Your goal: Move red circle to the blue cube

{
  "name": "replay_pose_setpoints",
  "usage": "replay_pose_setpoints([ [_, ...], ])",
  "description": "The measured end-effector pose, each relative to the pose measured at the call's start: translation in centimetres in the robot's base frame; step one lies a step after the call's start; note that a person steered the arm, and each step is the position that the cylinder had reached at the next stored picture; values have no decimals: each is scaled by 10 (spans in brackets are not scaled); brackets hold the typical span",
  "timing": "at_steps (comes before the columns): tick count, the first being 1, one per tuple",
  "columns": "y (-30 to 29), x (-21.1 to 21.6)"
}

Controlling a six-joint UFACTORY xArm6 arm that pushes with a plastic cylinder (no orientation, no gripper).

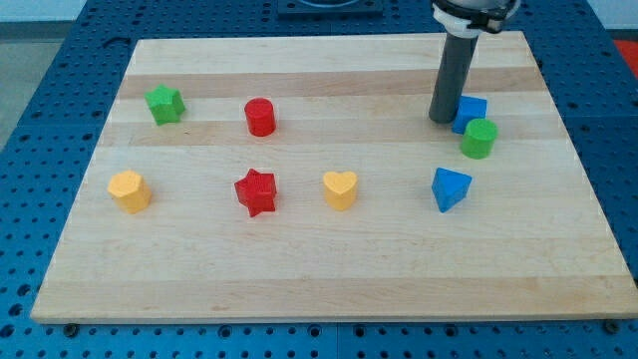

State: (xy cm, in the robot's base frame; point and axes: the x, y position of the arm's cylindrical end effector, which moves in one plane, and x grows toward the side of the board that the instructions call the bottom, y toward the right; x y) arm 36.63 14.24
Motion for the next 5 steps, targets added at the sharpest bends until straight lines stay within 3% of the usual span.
replay_pose_setpoints([
  [2,-27,1],
  [5,-169,28],
])
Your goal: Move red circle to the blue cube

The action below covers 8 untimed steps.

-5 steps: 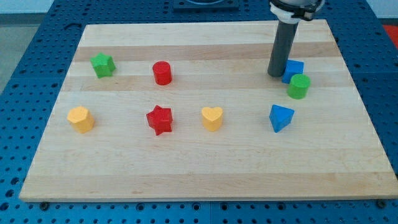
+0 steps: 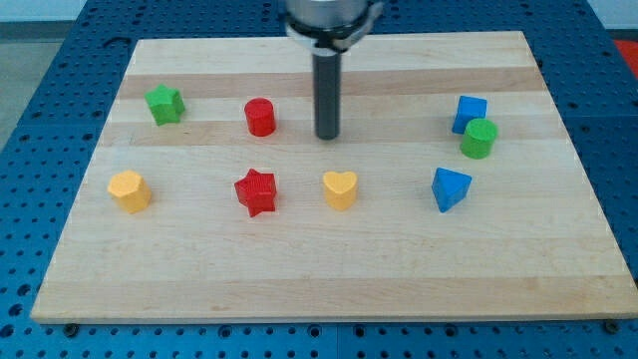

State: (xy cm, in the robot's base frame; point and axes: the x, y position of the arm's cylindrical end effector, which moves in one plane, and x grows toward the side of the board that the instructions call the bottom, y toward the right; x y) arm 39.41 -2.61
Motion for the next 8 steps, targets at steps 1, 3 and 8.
replay_pose_setpoints([
  [1,-50,8],
  [3,-108,-7],
  [8,-61,-62],
])
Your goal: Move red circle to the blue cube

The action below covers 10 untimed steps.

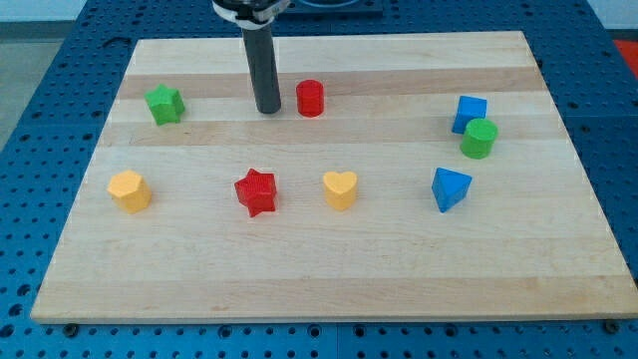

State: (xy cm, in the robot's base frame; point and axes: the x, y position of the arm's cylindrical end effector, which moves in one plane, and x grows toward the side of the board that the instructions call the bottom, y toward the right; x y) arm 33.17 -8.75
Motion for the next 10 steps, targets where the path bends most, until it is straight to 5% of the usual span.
replay_pose_setpoints([
  [3,86,-9],
  [8,39,-8],
  [10,16,26],
])
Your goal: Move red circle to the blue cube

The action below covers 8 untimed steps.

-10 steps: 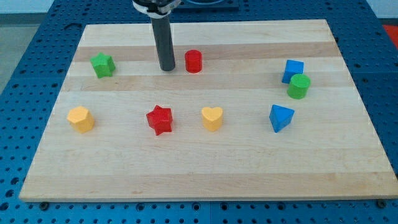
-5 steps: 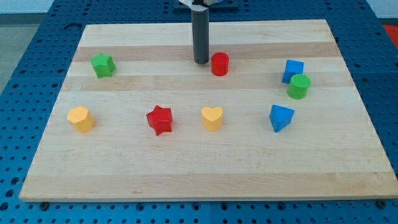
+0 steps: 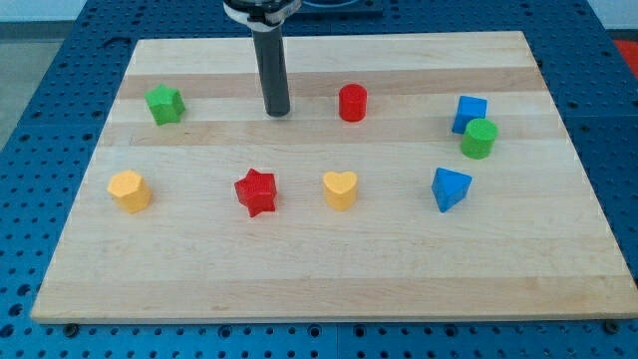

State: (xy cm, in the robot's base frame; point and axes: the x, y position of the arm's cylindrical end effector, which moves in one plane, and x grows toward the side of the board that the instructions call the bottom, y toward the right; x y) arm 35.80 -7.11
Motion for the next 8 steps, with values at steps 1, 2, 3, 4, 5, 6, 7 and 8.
replay_pose_setpoints([
  [1,15,11],
  [2,57,4],
  [3,99,-11],
  [4,109,-15],
  [5,103,-20],
  [6,103,-41],
  [7,117,-51],
  [8,148,-51],
])
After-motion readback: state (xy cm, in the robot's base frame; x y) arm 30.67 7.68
